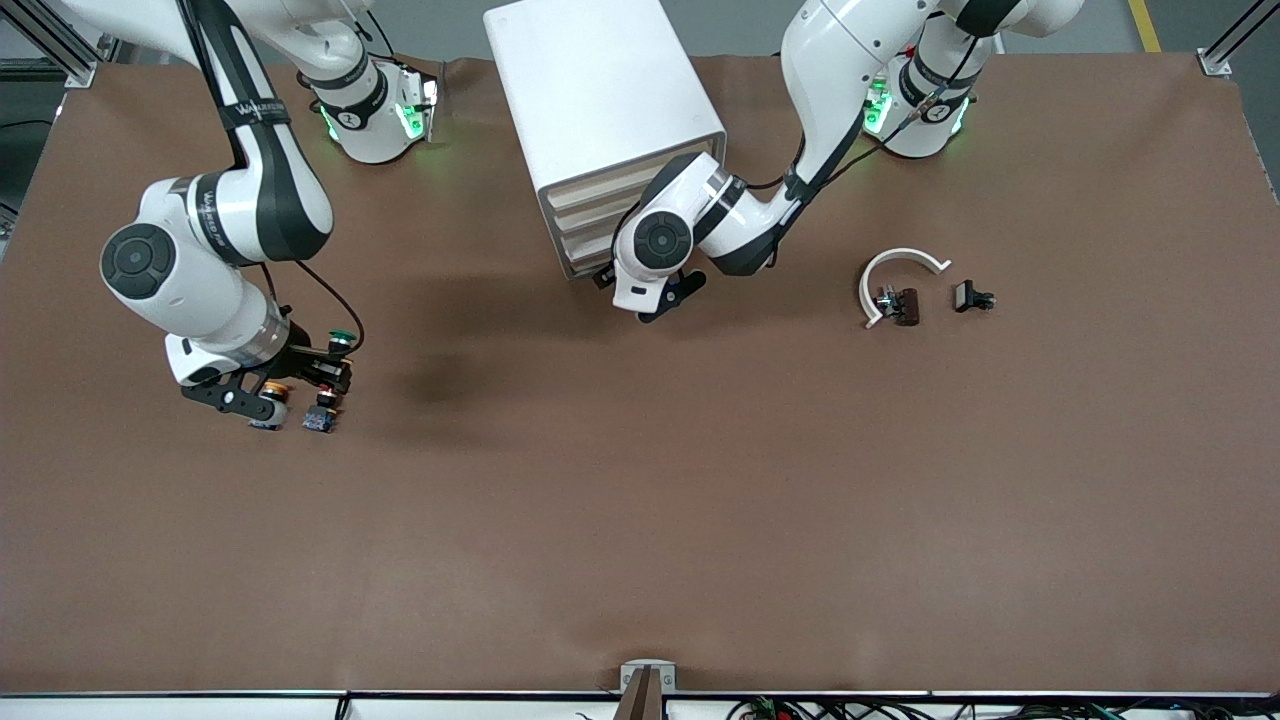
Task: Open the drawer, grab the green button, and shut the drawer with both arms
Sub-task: 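Carry the button beside the red and orange buttons with the right gripper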
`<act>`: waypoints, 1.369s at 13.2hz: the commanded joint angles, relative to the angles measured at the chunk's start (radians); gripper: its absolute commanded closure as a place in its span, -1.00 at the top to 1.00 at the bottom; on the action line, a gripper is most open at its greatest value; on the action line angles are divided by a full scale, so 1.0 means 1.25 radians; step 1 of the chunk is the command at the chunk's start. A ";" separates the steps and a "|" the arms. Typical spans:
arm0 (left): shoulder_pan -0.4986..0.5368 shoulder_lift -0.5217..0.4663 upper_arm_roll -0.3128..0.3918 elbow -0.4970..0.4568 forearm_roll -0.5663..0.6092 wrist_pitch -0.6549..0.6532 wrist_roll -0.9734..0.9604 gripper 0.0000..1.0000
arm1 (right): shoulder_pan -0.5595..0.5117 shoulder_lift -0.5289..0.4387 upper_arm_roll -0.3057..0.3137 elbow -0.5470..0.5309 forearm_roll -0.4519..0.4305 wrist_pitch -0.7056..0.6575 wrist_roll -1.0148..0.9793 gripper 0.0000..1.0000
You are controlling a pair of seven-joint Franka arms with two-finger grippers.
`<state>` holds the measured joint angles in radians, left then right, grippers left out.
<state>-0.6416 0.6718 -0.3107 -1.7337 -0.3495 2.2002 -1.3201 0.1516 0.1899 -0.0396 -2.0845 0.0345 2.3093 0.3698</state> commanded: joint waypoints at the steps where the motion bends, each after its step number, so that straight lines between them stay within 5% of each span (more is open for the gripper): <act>1: 0.009 0.006 -0.010 0.017 -0.058 -0.026 -0.007 1.00 | -0.043 0.021 0.011 -0.055 -0.008 0.094 -0.060 -1.00; 7: 0.021 0.016 0.012 0.052 -0.078 -0.060 0.003 1.00 | -0.057 0.112 0.011 -0.090 -0.007 0.258 -0.080 -1.00; 12: 0.057 0.000 0.160 0.161 0.034 -0.065 0.026 1.00 | -0.049 0.174 0.012 -0.066 -0.007 0.320 -0.073 -1.00; 15: 0.142 -0.103 0.188 0.161 0.142 -0.205 0.096 1.00 | -0.041 0.195 0.012 -0.059 -0.001 0.345 -0.066 -1.00; 18: 0.244 -0.202 0.186 0.156 0.143 -0.391 0.315 1.00 | -0.024 0.214 0.013 -0.039 0.002 0.346 -0.032 -1.00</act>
<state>-0.3856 0.5113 -0.0748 -1.4986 -0.1864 1.8238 -1.0636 0.1026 0.4297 -0.0243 -2.1695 0.0344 2.7382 0.2903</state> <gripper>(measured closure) 0.000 0.586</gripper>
